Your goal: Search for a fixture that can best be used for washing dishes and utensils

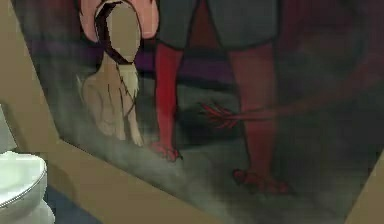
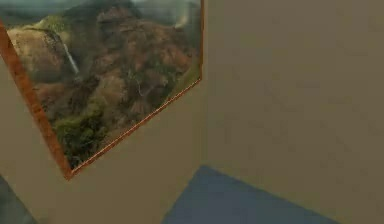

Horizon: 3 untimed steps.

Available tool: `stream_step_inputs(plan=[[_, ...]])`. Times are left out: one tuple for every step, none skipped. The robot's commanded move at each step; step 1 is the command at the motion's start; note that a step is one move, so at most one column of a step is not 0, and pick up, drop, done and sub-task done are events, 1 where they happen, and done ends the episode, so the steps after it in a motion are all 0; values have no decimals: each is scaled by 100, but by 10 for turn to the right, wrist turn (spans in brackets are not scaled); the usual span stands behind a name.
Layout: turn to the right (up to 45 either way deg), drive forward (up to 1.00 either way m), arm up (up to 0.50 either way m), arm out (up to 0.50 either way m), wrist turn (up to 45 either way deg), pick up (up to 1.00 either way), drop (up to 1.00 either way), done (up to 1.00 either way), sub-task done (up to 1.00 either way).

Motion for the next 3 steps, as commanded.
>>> stream_step_inputs(plan=[[-450, 0, 0, 0, 0, 0, 0, 0, 0], [-450, 0, 0, 0, 0, 0, 0, 0, 0], [-450, 0, 0, 0, 0, 0, 0, 0, 0]])
